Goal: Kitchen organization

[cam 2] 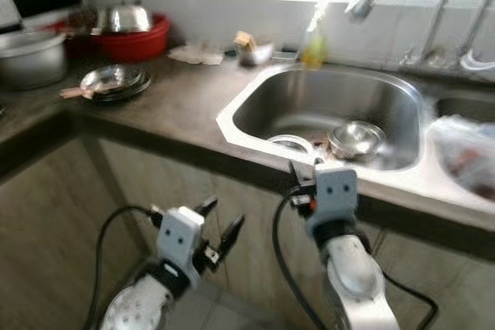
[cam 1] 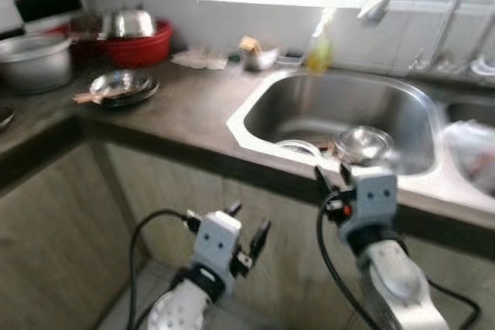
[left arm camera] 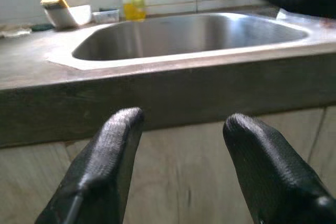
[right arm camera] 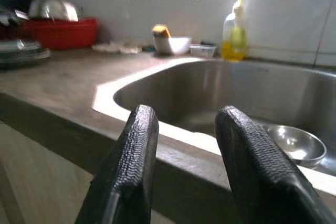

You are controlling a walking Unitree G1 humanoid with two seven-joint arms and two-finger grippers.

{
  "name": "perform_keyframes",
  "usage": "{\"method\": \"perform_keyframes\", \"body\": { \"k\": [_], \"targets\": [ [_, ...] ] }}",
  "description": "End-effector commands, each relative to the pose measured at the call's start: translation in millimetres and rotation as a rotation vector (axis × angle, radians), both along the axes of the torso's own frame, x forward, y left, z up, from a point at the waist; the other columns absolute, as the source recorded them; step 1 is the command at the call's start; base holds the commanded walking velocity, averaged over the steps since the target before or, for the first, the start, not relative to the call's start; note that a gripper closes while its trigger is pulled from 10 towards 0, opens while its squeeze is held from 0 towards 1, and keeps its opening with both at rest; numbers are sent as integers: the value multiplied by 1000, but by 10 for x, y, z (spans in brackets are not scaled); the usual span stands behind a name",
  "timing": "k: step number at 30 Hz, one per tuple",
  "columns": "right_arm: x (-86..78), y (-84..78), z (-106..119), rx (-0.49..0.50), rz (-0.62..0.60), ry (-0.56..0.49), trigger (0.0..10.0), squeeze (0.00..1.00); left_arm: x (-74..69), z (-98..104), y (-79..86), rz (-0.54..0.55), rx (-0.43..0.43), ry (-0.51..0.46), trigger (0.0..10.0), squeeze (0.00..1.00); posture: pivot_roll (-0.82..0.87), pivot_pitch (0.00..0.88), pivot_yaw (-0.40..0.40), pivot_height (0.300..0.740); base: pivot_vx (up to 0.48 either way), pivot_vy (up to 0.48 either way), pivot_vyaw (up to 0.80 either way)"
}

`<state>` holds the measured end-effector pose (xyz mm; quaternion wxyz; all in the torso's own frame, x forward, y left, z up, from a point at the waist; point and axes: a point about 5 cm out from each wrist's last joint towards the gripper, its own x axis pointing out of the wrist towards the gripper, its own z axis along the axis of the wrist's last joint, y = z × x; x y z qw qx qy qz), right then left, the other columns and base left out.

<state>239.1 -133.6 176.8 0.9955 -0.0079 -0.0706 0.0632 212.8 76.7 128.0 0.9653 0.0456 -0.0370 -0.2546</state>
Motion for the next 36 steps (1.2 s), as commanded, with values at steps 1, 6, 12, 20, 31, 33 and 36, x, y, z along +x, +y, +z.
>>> {"method": "perform_keyframes", "body": {
  "k": [1, 6, 12, 20, 31, 33, 36],
  "targets": [
    [3, -22, -1, -5, -7, 5, 10000, 0, -2, 19, -8, 2, 2, -8, 10000, 0, -37, 23, 18, 740, -315, 0, 0],
    [3, -11, -12, -4, -8, 9, 10000, 0, 3, 24, -6, 8, 1, -9, 10000, 0, -34, 33, 17, 740, -320, 0, 0],
    [-16, 0, -34, -4, -13, 16, 10000, 0, 7, 22, -1, 10, 0, -8, 10000, 0, -35, 32, 17, 740, -321, 0, 0],
    [-16, 8, -39, -2, -18, 18, 10000, 0, 19, 25, -8, 8, 3, -9, 10000, 0, -37, 35, 21, 740, -322, 0, 0],
    [-68, 49, -80, 8, -15, 34, 10000, 0, 27, 23, -2, 19, 3, 0, 10000, 0, -36, 33, 22, 740, -166, 0, 0],
    [-98, 60, -103, 11, -13, 43, 10000, 0, 24, 28, 0, 21, -10, 11, 10000, 0, -37, 32, 24, 740, 0, 0, 0],
    [-147, 80, -140, 17, -8, 58, 10000, 0, 1, 48, -22, -2, -32, 20, 10000, 0, -37, 32, 24, 740, 0, 0, 0]
  ]
}}
